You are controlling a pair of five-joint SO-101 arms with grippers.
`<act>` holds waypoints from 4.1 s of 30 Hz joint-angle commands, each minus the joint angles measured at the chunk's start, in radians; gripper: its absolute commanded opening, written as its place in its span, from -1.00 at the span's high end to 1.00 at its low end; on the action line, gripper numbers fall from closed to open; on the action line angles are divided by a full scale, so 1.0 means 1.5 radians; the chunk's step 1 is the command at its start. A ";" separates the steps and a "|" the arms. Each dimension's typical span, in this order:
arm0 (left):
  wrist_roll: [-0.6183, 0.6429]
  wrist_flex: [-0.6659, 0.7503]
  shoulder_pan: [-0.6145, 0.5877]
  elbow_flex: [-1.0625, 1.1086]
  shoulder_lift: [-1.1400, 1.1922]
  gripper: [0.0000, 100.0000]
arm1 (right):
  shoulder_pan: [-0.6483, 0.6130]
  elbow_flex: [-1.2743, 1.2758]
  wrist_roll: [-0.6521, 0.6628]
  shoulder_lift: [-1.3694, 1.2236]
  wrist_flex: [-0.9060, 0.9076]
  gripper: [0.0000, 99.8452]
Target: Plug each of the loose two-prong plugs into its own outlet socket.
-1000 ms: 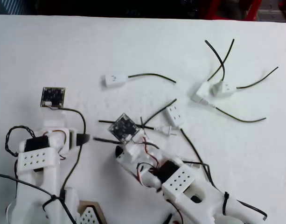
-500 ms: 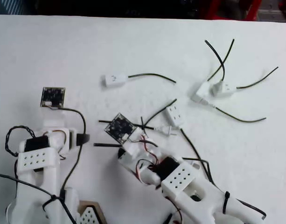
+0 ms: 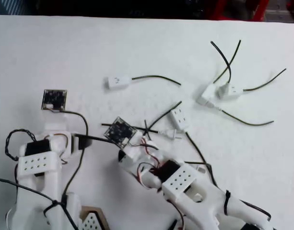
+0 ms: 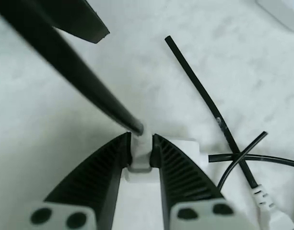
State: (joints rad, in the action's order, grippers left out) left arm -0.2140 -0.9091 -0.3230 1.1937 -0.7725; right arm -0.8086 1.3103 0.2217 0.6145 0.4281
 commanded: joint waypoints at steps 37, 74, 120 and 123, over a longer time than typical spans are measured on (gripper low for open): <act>-0.005 0.011 -0.006 0.001 -0.016 0.31 | 0.011 0.144 -0.061 0.227 -0.098 0.97; -0.005 0.011 -0.006 0.001 -0.016 0.31 | 0.063 0.052 0.015 0.225 0.218 0.97; -0.005 0.011 -0.004 0.001 -0.016 0.31 | 0.009 0.029 -0.066 0.224 0.143 0.97; -0.005 0.011 -0.004 0.002 -0.016 0.31 | 0.009 0.025 -0.039 0.224 0.173 0.97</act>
State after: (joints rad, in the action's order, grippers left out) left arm -0.2140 -0.9091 -0.3230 1.2029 -0.7725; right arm -0.7825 1.3548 0.1343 0.9383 0.6490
